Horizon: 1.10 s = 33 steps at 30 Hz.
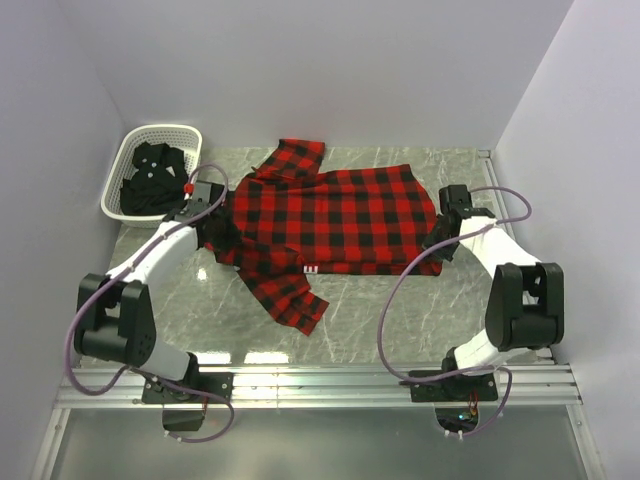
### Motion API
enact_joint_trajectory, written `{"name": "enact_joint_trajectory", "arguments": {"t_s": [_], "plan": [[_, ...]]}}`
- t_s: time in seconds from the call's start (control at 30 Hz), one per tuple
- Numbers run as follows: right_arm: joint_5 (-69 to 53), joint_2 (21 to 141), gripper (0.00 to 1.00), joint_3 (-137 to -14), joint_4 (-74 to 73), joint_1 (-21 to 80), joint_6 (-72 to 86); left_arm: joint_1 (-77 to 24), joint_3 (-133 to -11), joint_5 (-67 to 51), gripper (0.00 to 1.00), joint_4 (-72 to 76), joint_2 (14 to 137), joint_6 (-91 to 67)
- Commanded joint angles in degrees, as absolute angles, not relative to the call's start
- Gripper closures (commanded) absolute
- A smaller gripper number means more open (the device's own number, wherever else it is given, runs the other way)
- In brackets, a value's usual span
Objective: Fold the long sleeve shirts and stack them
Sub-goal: Fold the shirt
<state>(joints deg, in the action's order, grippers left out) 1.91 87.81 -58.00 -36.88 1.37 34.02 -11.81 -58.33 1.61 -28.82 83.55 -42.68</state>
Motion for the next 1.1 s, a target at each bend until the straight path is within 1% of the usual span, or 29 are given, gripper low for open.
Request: {"name": "enact_joint_trajectory", "arguments": {"t_s": [0.0,0.07,0.1,0.13,0.17,0.23,0.27,0.3,0.37,0.4,0.47,0.5,0.63,0.73,0.83,0.87,0.93,0.97,1.0,1.07], "plan": [[4.3,88.59,0.86,-61.17,-34.11,1.58,33.75,-11.08,-61.26,2.11,0.78,-25.14,85.42,-41.75],[4.92,89.73,0.82,-61.7,-33.32,1.58,33.93,-10.81,-61.7,1.24,0.74,-24.52,87.01,-41.84],[5.18,90.35,0.82,-62.13,-32.88,1.58,34.01,-10.55,-62.22,0.71,0.68,-24.35,87.62,-41.84],[5.1,90.7,0.82,-62.4,-32.44,1.58,33.93,-10.02,-62.49,0.53,0.64,-24.08,88.06,-41.84],[5.1,91.31,0.77,-62.66,-32.08,1.58,33.93,-9.67,-62.93,-0.26,0.61,-24.0,88.94,-41.92],[5.27,91.49,0.7,-63.54,-31.2,1.58,33.93,-8.79,-64.51,-1.58,0.51,-24.17,89.73,-41.57],[5.45,91.15,0.62,-64.24,-30.68,1.67,33.93,-8.53,-65.12,-1.76,0.49,-24.26,89.82,-41.49],[5.71,90.88,0.59,-64.6,-30.5,1.67,33.84,-8.26,-66.0,-1.76,0.46,-24.17,89.82,-41.4],[6.33,89.57,0.54,-65.12,-29.97,1.58,33.84,-7.39,-66.71,-2.02,0.35,-23.73,89.3,-41.48],[6.42,89.04,0.51,-65.3,-29.71,1.84,33.84,-7.03,-67.23,-2.11,0.28,-23.56,88.95,-41.4],[5.98,86.76,0.49,-64.87,-28.66,2.28,33.4,-6.33,-67.67,-2.46,0.21,-23.2,87.98,-41.22],[5.89,85.88,0.48,-64.52,-28.22,2.89,32.79,-6.24,-67.68,-2.2,0.14,-23.2,87.63,-40.79],[2.21,82.1,0.48,-61.97,-25.49,7.89,29.98,-6.06,-66.19,-1.06,0.07,-22.94,83.86,-38.94],[-1.21,81.04,0.48,-59.42,-24.0,10.27,27.95,-6.06,-64.69,-0.18,0.07,-23.9,80.53,-36.57],[-6.57,81.03,0.51,-56.7,-21.54,13.18,26.28,-6.06,-62.41,2.54,0.06,-23.38,76.49,-34.11],[-10.59,81.12,0.51,-56.17,-19.97,15.27,25.41,-6.06,-61.71,3.51,0.06,-22.86,75.33,-33.49],[-13.0,81.65,0.52,-55.46,-19.16,18.18,21.37,-6.06,-59.6,4.65,0.06,-22.15,72.44,-32.26],[-15.36,82.17,0.51,-56.16,-19.94,22.11,19.27,-6.06,-58.46,6.05,0.03,-21.63,71.73,-31.82],[-16.16,82.87,0.51,-56.86,-21.08,24.24,14.64,-6.06,-58.01,6.85,0.01,-21.36,71.11,-31.03],[-15.56,84.63,0.49,-58.7,-24.59,29.42,10.48,-6.06,-57.4,8.78,0.01,-21.97,70.14,-30.41]]}}
